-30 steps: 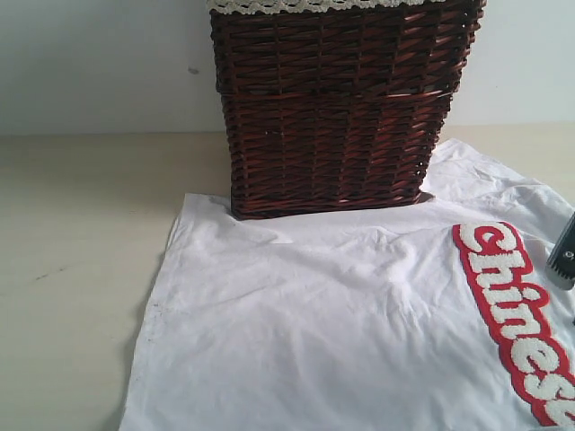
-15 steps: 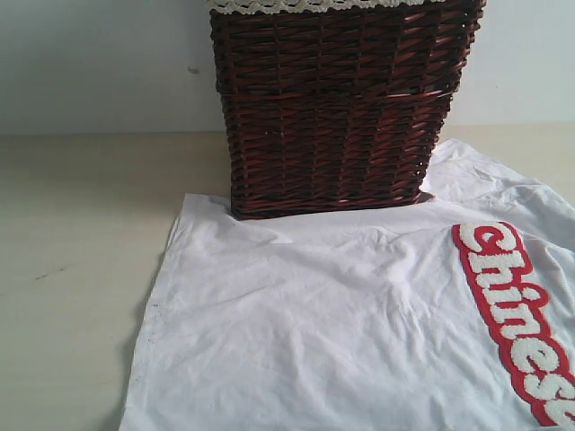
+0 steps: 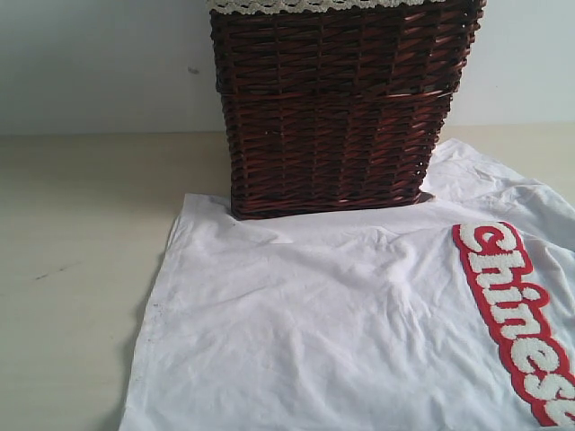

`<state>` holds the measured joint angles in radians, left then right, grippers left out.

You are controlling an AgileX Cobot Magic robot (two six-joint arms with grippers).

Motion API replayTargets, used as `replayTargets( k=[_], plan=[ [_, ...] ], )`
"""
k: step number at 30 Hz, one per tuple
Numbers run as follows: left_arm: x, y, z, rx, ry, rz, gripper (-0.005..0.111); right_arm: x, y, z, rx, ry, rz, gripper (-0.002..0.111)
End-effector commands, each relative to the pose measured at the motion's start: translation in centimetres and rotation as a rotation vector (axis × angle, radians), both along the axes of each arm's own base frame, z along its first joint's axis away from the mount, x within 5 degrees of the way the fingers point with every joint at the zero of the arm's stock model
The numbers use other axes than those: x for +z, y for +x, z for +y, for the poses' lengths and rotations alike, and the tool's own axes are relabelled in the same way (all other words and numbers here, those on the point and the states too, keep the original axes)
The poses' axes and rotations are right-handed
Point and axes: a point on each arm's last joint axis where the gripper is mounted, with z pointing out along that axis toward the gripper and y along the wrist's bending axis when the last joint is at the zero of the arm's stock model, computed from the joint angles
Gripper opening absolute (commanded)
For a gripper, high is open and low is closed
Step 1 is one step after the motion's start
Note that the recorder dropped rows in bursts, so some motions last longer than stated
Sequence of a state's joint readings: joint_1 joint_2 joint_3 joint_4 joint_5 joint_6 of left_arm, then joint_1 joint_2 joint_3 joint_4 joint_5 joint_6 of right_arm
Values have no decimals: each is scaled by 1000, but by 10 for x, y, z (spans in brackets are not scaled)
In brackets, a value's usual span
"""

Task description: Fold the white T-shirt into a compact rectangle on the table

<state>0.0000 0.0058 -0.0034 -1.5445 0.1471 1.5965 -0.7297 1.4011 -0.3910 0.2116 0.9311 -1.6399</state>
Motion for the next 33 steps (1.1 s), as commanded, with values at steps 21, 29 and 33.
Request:
replayTargets(
  k=[21, 29, 33],
  plan=[
    [-1, 0, 0, 4, -8, -2, 78, -26, -12, -23, 240, -70, 226, 0],
    [-1, 0, 0, 4, -8, -2, 78, -17, -1, -13, 175, -9, 71, 0],
    [-1, 0, 0, 4, -8, -2, 78, -15, 13, -1, 122, 113, -81, 0]
  ],
)
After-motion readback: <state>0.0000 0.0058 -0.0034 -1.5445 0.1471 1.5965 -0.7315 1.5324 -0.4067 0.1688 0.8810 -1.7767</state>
